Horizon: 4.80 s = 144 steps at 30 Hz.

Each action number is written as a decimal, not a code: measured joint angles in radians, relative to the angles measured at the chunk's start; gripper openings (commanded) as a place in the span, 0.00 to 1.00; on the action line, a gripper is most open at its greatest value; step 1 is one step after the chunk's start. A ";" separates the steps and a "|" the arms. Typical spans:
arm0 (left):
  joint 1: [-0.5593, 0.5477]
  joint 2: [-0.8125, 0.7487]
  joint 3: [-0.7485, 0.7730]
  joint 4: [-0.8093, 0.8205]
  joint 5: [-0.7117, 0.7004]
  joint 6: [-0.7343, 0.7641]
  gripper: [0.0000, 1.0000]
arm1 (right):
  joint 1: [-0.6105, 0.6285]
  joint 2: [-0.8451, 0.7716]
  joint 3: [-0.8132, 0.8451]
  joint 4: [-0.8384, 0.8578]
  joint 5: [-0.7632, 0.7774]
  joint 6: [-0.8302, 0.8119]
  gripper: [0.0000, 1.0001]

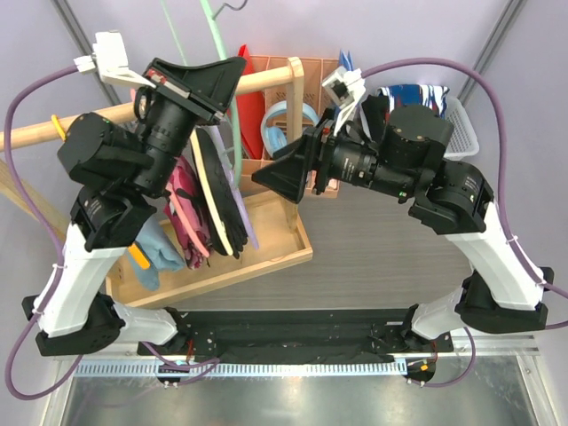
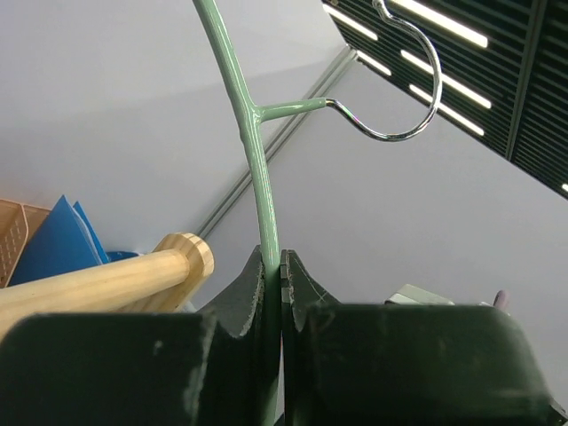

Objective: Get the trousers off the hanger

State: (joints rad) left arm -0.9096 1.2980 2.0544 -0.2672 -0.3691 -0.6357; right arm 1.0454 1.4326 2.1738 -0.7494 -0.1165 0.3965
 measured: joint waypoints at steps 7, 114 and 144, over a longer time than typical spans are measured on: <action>0.000 -0.049 -0.014 0.016 -0.014 -0.011 0.00 | 0.056 0.037 0.018 0.150 0.040 -0.025 0.63; 0.000 -0.458 -0.476 -0.135 0.264 0.252 0.68 | 0.102 -0.875 -1.070 -0.264 -0.204 0.647 0.01; 0.000 -0.539 -0.504 -0.160 0.252 0.246 0.69 | 0.102 -0.388 -0.575 0.077 0.068 0.259 0.01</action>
State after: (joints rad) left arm -0.9092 0.7593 1.5501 -0.4271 -0.1173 -0.3893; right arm 1.1477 1.0447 1.5986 -0.6724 -0.0490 0.6556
